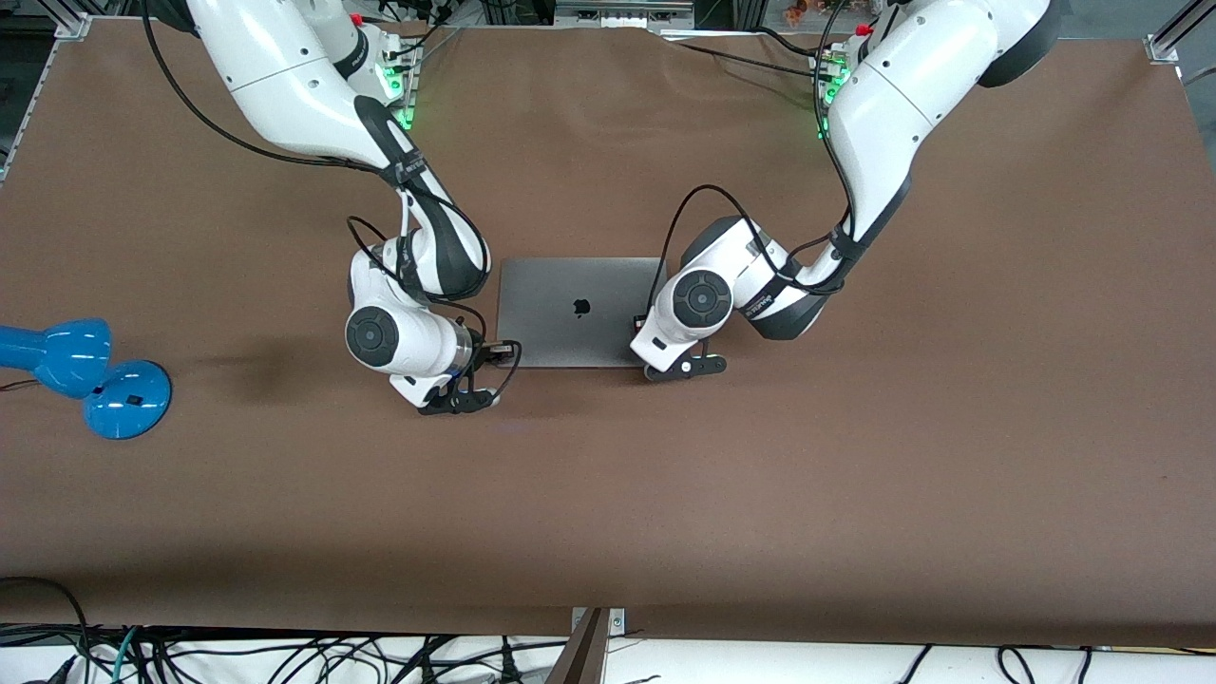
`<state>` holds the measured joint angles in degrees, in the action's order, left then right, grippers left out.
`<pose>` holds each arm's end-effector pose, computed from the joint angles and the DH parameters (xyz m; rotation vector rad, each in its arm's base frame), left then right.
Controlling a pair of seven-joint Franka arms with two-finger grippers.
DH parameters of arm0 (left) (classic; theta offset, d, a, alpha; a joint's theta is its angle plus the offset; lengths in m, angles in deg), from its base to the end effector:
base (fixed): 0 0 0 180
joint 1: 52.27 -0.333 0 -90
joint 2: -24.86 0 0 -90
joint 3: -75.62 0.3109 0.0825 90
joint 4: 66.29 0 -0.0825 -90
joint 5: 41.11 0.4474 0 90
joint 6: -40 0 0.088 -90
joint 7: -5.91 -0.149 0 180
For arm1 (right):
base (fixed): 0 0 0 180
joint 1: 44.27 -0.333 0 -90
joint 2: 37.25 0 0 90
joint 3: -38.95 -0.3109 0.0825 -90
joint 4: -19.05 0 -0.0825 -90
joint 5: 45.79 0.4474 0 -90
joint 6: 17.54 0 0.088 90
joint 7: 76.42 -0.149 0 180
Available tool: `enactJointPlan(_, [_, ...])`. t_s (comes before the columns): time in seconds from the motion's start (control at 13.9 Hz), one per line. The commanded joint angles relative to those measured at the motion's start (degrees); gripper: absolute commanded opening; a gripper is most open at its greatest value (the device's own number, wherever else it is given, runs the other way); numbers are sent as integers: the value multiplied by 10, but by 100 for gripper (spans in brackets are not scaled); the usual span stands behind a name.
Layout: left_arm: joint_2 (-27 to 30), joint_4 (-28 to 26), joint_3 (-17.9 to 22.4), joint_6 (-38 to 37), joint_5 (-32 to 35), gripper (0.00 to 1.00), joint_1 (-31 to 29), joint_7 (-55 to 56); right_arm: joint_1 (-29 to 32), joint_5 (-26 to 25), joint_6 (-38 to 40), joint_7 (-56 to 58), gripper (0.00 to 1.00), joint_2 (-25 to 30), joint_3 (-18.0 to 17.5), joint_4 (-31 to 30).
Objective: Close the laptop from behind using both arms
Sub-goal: 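Press the screen down with both grippers until the lid shuts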
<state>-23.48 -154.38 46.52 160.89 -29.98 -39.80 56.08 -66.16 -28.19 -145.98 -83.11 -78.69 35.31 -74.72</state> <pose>0.5653 -0.4502 0.1031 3.0614 0.2309 -0.4253 0.6367 0.3233 0.0975 -2.8965 -0.1579 0.2761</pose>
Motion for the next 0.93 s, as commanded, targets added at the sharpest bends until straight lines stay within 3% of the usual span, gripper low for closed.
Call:
enactJointPlan(0.0, [-12, 20, 5, 4, 18, 0, 10, 1, 3, -5, -7, 4, 0, -11, -4, 14])
enactJointPlan(0.36, [-15, 20, 6, 7, 26, 0, 11, 3, 1, -3, -12, 4, 2, -15, -4, 15])
enactJointPlan(0.43, [-16, 20, 6, 7, 26, 0, 11, 3, 1, -2, -11, 4, 11, -12, -4, 15])
enactJointPlan(0.5, [-17, 20, 6, 7, 26, 0, 11, 3, 0, -2, -10, 4, 37, -9, -4, 15])
enactJointPlan(0.57, [-18, 20, 6, 7, 26, 0, 11, 3, 0, -3, -10, 3, 73, -4, -4, 14])
enactJointPlan(0.65, [-18, 20, 6, 7, 26, 0, 11, 3, 0, -7, -9, 6, 90, 9, -4, 14])
enactJointPlan(0.72, [-17, 20, 6, 7, 26, 0, 10, 3, 0, -9, -3, 6, 100, 24, -3, 14])
enactJointPlan(0.79, [-11, 20, 6, 7, 28, 0, 6, 2, 0, -12, 12, 4, 100, 42, -3, 11])
enactJointPlan(0.86, [-3, 20, 4, 2, 27, 21, -4, -2, 0, -13, 31, -1, 100, 57, -3, 11])
